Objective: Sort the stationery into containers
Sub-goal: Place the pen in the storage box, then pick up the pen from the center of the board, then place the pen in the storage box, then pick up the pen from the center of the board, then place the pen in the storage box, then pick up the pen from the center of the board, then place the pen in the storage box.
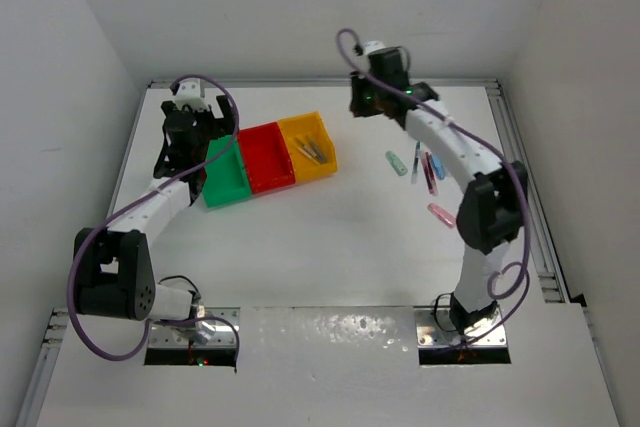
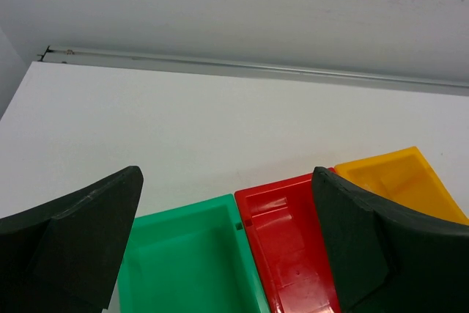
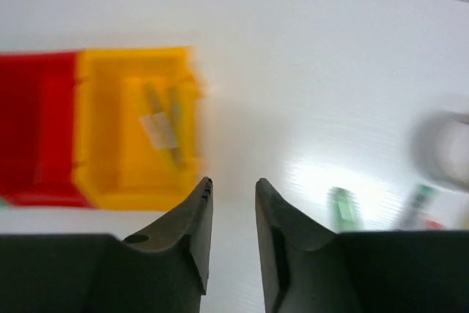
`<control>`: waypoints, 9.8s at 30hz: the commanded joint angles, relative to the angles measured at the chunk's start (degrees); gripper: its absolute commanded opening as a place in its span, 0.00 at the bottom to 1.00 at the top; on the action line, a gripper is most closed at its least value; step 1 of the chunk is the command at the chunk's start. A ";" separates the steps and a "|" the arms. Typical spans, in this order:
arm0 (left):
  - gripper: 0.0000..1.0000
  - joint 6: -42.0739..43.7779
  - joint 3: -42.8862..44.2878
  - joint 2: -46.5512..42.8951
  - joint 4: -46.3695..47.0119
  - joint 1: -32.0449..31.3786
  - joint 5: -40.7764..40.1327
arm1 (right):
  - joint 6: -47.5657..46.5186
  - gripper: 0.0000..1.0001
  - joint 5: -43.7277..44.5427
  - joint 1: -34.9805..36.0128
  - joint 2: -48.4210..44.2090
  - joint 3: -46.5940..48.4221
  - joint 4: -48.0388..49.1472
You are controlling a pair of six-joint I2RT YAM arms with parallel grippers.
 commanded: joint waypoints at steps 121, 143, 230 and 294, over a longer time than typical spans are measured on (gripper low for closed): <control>0.93 -0.53 0.04 -0.54 -1.94 1.48 -0.92 | 2.18 0.17 10.45 -23.18 1.37 -23.30 -2.17; 0.93 -0.36 -0.14 -0.19 -0.89 1.48 -1.01 | 0.60 0.09 9.14 -21.96 6.29 -22.60 -5.59; 0.92 -1.15 -2.16 0.34 0.78 2.36 -1.98 | 3.32 0.56 9.05 -25.38 -1.89 -25.15 -7.97; 0.92 -1.06 -2.95 -0.54 0.96 2.89 -2.95 | 4.11 0.28 1.49 8.45 17.19 6.23 7.06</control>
